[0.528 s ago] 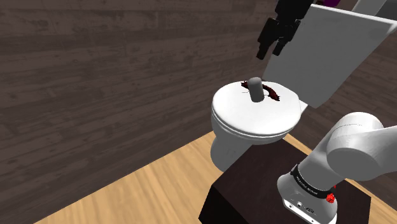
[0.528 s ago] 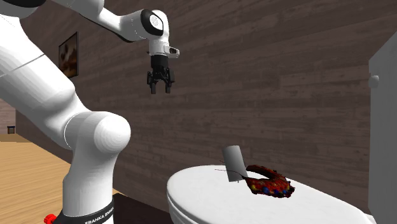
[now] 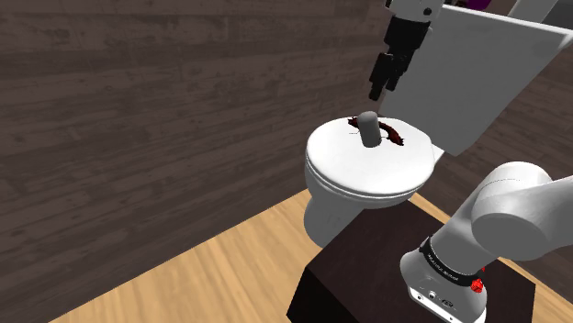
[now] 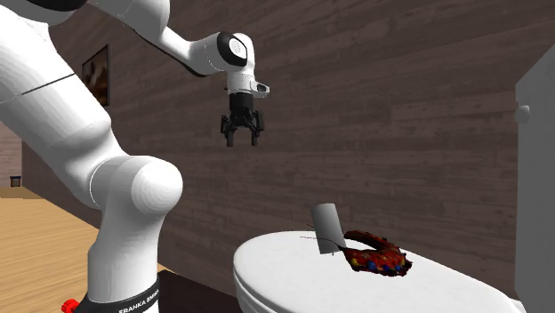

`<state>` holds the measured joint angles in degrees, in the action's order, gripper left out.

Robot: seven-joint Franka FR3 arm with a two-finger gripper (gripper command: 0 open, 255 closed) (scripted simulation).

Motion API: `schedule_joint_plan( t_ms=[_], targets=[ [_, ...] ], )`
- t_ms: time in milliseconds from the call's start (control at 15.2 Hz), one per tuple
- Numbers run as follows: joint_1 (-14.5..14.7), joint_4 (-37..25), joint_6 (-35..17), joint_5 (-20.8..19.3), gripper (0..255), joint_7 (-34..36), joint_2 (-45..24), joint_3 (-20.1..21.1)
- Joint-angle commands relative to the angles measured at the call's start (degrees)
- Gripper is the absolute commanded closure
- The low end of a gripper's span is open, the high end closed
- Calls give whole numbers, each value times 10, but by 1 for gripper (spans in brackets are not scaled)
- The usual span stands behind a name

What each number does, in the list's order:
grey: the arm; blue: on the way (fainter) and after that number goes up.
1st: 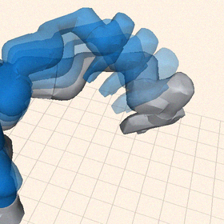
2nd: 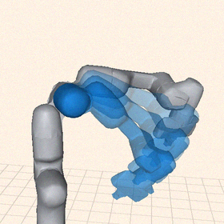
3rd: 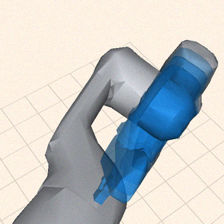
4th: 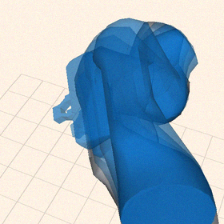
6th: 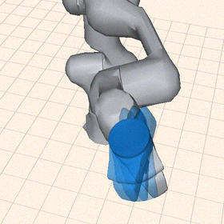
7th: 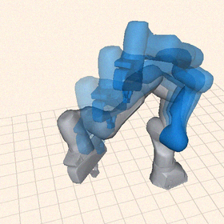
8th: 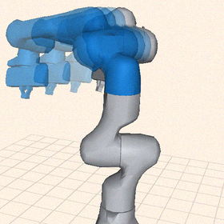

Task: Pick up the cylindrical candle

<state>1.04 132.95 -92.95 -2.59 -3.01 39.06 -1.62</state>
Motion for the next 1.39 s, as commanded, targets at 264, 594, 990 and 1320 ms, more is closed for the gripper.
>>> schedule_joint_plan(
  t_ms=[264, 594, 990, 1320],
  targets=[
    [-6, 18, -51, -64, 0, -116, -69, -51],
    [-12, 12, -101, -113, 0, -202, -147, -87],
    [-22, -17, -165, -164, 0, -296, -257, -123],
    [-32, -58, -218, -199, 0, -367, -359, -145]
  ],
)
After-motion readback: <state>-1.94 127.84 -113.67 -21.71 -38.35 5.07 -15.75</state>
